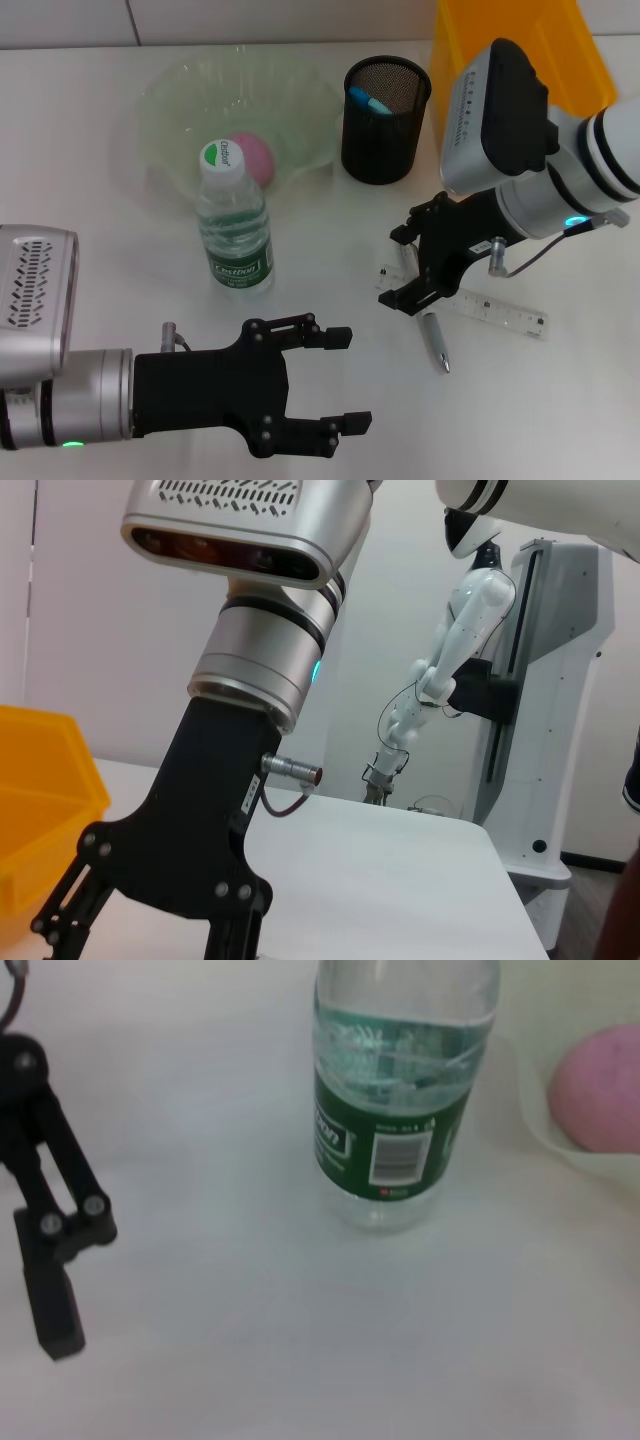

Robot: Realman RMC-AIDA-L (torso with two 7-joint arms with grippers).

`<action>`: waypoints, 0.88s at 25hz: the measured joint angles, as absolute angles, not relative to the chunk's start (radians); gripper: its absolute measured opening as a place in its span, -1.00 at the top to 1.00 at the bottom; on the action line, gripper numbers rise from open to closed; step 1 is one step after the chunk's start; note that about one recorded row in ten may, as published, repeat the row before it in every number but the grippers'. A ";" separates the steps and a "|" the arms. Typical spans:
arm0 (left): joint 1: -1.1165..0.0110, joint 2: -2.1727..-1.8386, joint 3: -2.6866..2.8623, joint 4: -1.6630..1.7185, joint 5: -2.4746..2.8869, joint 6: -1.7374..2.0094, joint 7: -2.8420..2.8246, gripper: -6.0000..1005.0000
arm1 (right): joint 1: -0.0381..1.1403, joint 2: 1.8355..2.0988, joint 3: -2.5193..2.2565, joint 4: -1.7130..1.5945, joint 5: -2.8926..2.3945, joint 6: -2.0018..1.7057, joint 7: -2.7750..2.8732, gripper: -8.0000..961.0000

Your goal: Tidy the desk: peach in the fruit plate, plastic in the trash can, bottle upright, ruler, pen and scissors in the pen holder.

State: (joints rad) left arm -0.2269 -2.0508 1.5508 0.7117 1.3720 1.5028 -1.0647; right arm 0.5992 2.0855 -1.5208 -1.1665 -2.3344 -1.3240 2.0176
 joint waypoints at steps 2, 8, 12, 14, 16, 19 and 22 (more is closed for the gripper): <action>-0.227 -2.051 1.551 0.712 1.373 1.503 -1.068 -0.62 | 0.604 2.086 -1.521 -1.141 -2.318 -1.310 2.006 -0.63; -0.227 -2.051 1.551 0.712 1.373 1.505 -1.074 -0.62 | 0.633 2.087 -1.523 -1.067 -2.314 -1.282 1.994 -0.60; -0.227 -2.051 1.551 0.712 1.373 1.505 -1.074 -0.62 | 0.651 2.087 -1.523 -1.026 -2.314 -1.262 1.994 -0.58; -0.227 -2.051 1.551 0.712 1.374 1.505 -1.075 -0.62 | 0.656 2.088 -1.523 -1.014 -2.314 -1.259 1.994 -0.57; -0.227 -2.051 1.551 0.712 1.374 1.505 -1.075 -0.62 | 0.660 2.088 -1.525 -1.001 -2.314 -1.248 1.994 -0.57; -0.228 -2.051 1.551 0.712 1.375 1.505 -1.075 -0.62 | 0.661 2.088 -1.528 -0.997 -2.314 -1.242 1.994 -0.55; -0.228 -2.051 1.551 0.712 1.375 1.505 -1.075 -0.62 | 0.661 2.088 -1.532 -0.996 -2.314 -1.239 1.994 -0.54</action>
